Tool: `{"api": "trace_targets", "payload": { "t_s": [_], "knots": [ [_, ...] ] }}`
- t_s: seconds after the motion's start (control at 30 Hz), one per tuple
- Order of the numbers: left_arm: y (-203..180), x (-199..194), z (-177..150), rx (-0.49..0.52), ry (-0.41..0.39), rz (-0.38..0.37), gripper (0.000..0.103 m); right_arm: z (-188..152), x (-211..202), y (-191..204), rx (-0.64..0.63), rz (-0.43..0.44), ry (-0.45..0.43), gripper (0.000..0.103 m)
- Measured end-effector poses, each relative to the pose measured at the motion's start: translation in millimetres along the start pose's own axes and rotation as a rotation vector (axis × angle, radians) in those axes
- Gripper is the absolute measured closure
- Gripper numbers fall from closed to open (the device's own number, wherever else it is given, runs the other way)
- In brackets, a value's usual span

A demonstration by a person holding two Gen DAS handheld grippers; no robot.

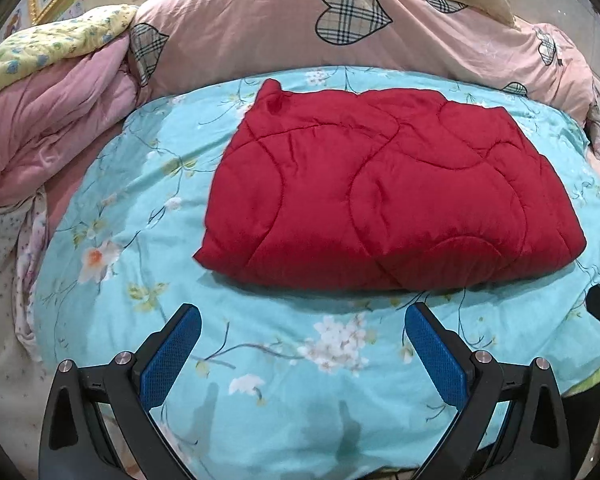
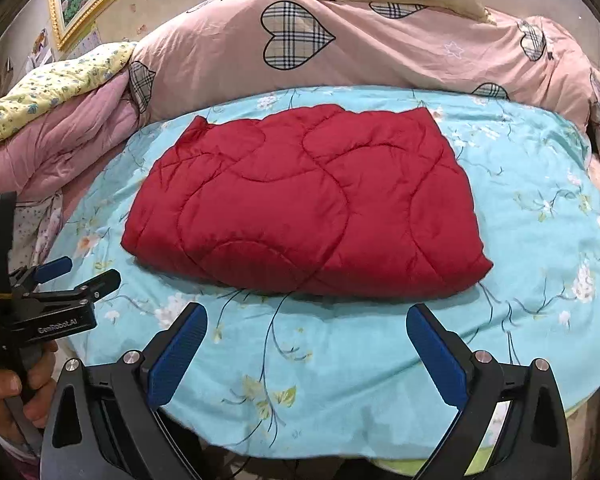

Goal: Fold large clothes

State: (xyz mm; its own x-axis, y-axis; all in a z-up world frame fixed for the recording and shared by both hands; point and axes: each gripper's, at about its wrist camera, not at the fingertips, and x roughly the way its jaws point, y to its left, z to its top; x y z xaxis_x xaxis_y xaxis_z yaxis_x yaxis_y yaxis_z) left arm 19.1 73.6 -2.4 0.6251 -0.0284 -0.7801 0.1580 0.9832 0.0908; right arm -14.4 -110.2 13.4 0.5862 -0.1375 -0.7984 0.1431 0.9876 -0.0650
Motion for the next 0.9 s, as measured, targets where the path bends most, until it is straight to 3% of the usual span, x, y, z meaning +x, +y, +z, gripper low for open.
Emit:
{"api": "trace_targets", "payload": {
  "t_s": [0.4,0.9],
  "knots": [
    [-13.6,45.5,30.3,0.03,0.024,0.044,0.001,24.1,41.9,-5.5,0.017,-0.039,0.032,0.002],
    [-20.0,57.6,37.8,0.012,0.034,0.036,0.001,30.9,66.2,-12.9,0.045,-0.063,0.065,0.002]
  ]
}}
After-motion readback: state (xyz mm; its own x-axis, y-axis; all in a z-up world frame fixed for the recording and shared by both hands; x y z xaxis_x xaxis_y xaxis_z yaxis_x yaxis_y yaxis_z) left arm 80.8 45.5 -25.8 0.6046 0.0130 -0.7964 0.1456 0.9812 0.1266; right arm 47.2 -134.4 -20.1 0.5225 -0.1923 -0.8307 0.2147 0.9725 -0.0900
